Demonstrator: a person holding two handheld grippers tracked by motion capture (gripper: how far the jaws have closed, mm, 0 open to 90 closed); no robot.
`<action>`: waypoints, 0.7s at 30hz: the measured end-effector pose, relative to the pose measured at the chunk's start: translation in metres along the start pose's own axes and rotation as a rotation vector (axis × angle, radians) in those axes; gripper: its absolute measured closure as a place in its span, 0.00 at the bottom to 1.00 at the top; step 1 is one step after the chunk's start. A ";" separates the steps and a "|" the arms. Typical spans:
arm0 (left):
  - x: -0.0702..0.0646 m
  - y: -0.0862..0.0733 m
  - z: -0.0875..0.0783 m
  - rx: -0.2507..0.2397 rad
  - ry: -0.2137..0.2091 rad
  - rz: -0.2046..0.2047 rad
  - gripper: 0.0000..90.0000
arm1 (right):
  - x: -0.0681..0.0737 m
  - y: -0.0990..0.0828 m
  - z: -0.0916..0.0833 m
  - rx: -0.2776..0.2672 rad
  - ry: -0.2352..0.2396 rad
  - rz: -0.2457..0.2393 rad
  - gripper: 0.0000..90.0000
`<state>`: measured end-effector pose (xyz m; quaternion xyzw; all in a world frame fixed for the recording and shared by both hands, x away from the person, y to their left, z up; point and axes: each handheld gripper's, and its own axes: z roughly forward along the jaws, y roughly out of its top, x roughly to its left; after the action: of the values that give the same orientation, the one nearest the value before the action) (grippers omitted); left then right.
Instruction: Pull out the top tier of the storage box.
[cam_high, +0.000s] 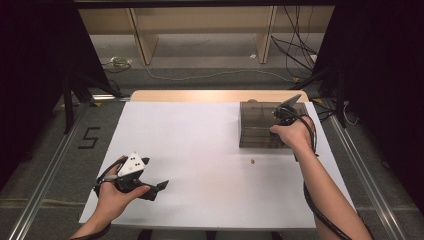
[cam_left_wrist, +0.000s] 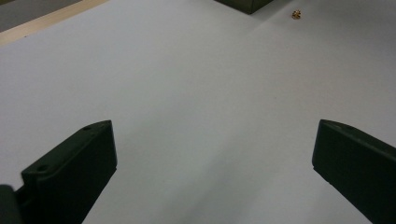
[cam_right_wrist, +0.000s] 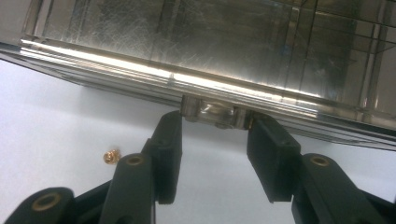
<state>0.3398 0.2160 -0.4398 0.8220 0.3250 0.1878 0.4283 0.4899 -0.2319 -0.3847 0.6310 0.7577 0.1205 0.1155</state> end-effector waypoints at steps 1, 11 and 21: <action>0.000 0.000 0.000 0.000 0.001 0.000 0.00 | 0.000 0.001 0.000 0.005 -0.002 0.001 0.63; 0.000 0.000 0.001 -0.001 -0.002 0.001 0.00 | -0.001 0.005 0.000 0.037 0.005 -0.010 0.64; 0.000 0.000 0.000 -0.003 -0.003 -0.002 0.00 | -0.005 0.004 0.000 0.044 -0.004 -0.046 0.76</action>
<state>0.3400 0.2157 -0.4402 0.8214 0.3246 0.1866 0.4304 0.4943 -0.2357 -0.3835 0.6159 0.7743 0.0999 0.1059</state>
